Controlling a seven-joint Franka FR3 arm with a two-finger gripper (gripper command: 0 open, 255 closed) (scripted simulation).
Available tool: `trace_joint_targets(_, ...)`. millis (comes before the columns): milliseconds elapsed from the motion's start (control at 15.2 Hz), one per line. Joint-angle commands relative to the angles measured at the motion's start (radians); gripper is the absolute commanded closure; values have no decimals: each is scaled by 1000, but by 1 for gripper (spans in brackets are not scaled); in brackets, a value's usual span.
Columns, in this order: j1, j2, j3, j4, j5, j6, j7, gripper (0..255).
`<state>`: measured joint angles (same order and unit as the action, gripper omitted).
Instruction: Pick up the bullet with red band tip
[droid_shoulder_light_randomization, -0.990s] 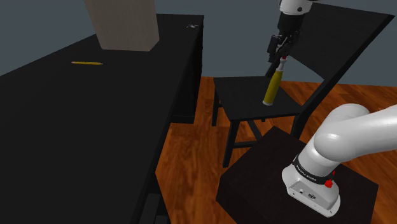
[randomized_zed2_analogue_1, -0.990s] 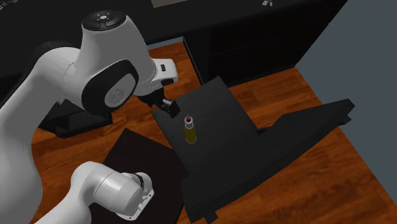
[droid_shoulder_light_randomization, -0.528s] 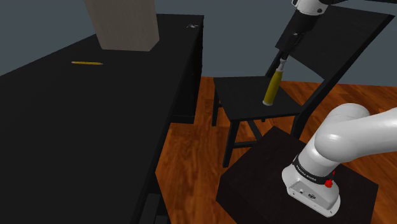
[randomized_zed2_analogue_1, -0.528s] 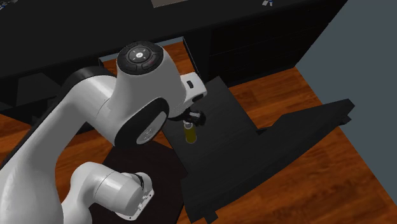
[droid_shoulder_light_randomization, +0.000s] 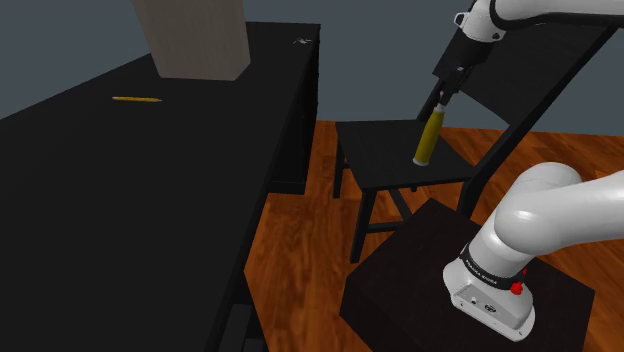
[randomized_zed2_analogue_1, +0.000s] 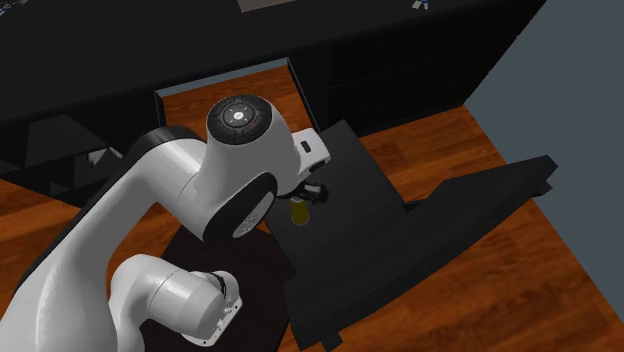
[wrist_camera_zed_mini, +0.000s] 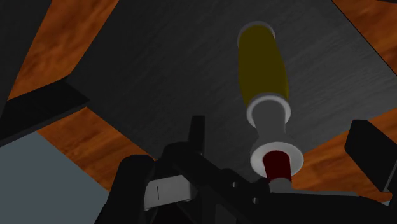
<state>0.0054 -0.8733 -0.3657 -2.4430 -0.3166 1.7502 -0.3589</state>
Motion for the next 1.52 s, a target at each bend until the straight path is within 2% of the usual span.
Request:
trace_joint_targets(0,-2,-5,-2,-12,-3,8,0,0)
trace_joint_targets(66,-2,-4,-3,-10,-3,7,-1,255)
trace_joint_targets(660,-2,-5,-2,-12,-3,8,0,255)
trace_joint_targets(1452,16,40,28,173,31,-132,-15,255)
